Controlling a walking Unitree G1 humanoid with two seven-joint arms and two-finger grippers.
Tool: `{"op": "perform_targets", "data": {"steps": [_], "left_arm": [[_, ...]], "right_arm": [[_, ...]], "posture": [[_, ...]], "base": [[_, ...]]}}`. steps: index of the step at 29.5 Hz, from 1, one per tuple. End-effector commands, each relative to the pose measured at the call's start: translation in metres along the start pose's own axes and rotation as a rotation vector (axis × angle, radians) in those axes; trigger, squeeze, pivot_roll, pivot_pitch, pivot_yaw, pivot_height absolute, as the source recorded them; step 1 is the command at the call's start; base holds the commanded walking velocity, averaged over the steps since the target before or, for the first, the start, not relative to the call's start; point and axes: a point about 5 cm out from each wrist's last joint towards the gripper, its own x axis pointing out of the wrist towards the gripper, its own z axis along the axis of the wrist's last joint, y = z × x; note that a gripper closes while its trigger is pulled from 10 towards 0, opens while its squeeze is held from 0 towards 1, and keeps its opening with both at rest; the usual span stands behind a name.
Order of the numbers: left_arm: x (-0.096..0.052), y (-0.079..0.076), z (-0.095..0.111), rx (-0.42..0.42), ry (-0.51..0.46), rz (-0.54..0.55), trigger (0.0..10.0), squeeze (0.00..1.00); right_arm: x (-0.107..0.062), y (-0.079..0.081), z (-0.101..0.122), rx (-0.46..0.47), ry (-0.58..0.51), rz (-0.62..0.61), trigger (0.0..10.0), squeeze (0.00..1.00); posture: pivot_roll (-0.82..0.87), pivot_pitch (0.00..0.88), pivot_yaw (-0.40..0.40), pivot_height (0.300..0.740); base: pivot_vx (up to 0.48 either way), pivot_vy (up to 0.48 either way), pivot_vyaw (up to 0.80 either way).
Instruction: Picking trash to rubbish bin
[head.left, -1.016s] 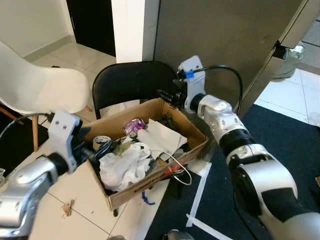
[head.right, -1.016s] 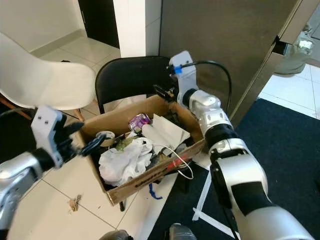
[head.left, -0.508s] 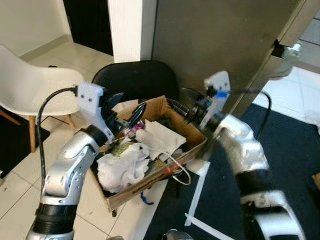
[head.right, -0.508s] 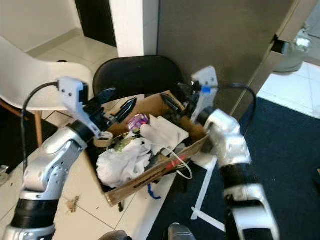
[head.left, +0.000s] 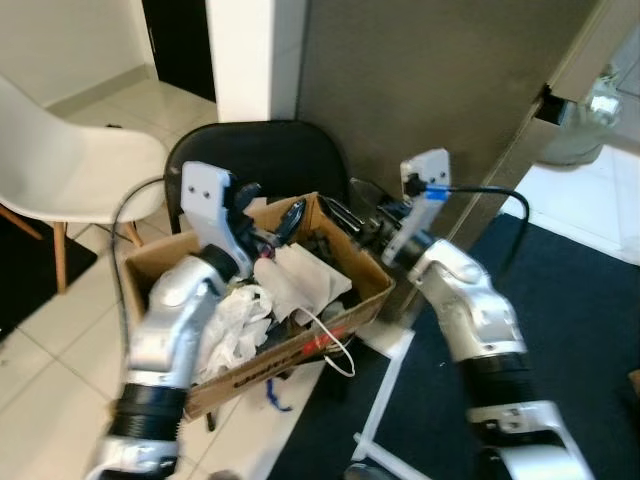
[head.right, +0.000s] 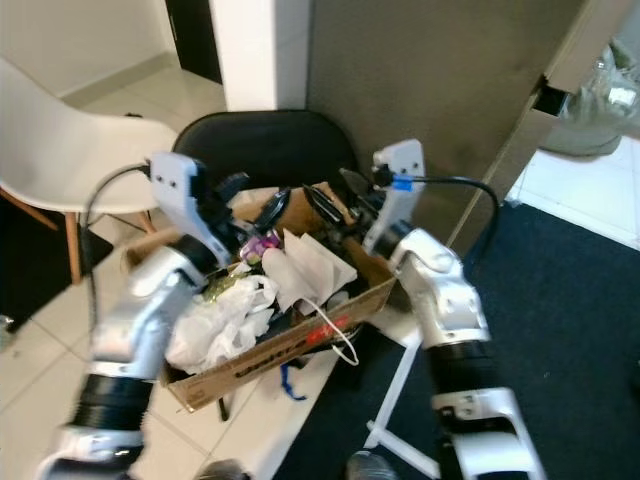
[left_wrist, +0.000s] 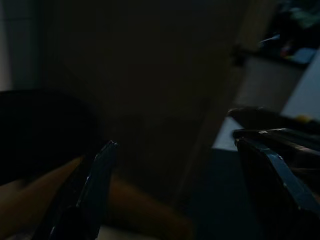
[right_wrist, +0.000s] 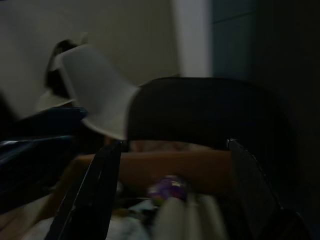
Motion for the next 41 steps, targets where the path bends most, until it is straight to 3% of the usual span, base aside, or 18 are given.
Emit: {"op": "perform_targets", "data": {"steps": [1,18,37,41], "left_arm": [[0.0012,0.0015,0.0002,-0.011,-0.014,-0.003,10.0,0.0],[0.0041,0.0019,-0.0013,-0.021,-0.032,-0.021,10.0,0.0],[0.0045,0.0035,-0.001,-0.033,-0.039,-0.022,10.0,0.0],[0.0026,0.0078,-0.0054,0.013,-0.022,0.001,10.0,0.0]], "right_arm": [[0.0009,0.0023,0.0011,0.019,-0.006,0.008,10.0,0.0],[0.0009,0.0033,0.0026,0.035,0.002,0.011,10.0,0.0],[0.0018,0.0032,0.0018,0.035,0.034,0.005,10.0,0.0],[0.0026,0.0004,-0.0011,0.073,0.057,-0.02,10.0,0.0]], "posture": [[-0.01,0.0,-0.063,0.74],[-0.01,0.0,-0.063,0.74],[-0.01,0.0,-0.057,0.74],[-0.02,0.0,-0.054,0.74]], "base": [[0.0,-0.45,0.0],[0.0,-0.403,0.0],[0.0,0.0,-0.03],[0.0,0.0,-0.78]]}}
